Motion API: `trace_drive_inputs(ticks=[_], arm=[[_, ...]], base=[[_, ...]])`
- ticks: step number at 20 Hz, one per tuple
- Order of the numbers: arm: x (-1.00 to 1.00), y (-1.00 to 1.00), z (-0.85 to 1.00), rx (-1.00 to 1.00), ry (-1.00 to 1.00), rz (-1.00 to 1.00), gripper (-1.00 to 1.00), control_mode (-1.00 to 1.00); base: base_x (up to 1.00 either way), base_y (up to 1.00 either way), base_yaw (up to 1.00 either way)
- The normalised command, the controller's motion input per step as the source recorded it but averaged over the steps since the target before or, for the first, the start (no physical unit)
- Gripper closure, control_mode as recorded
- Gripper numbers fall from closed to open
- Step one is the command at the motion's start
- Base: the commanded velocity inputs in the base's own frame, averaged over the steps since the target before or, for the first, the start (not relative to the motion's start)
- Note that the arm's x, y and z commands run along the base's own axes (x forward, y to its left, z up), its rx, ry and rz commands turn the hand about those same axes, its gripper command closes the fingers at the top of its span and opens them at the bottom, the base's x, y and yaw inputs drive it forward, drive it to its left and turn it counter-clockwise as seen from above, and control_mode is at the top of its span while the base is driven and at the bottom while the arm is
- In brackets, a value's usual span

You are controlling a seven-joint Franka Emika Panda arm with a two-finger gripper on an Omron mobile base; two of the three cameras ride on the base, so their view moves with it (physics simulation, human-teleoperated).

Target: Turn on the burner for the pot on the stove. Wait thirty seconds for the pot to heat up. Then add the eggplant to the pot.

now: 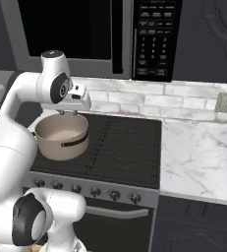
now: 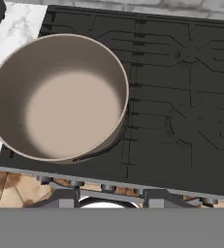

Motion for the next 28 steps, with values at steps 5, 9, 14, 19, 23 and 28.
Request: trace_drive_inputs(ticks=[5,9,14,19,23,28], arm=[[-0.3,0.0,-0.03,0.0,-0.04,0.0,-1.0,-1.0],[-0.62,0.0,-0.07,0.0,-0.17,0.0,-1.0,-1.0],[-0.65,0.15,-0.12,-0.01,-0.24,0.0,-1.0,-1.0],[-0.47,0.27,-0.19,-0.05,-0.2,0.0,-1.0,-1.0],[-0.24,0.28,-0.15,-0.09,-0.04,0.0,-1.0,-1.0],[-0.29,0.28,-0.18,-0.1,-0.03,0.0,-1.0,-1.0]], base=[[0.0,0.0,0.0],[0.0,0.0,0.0],[0.0,0.0,0.0],[0.0,0.0,0.0],[0.0,0.0,0.0],[0.0,0.0,0.0]])
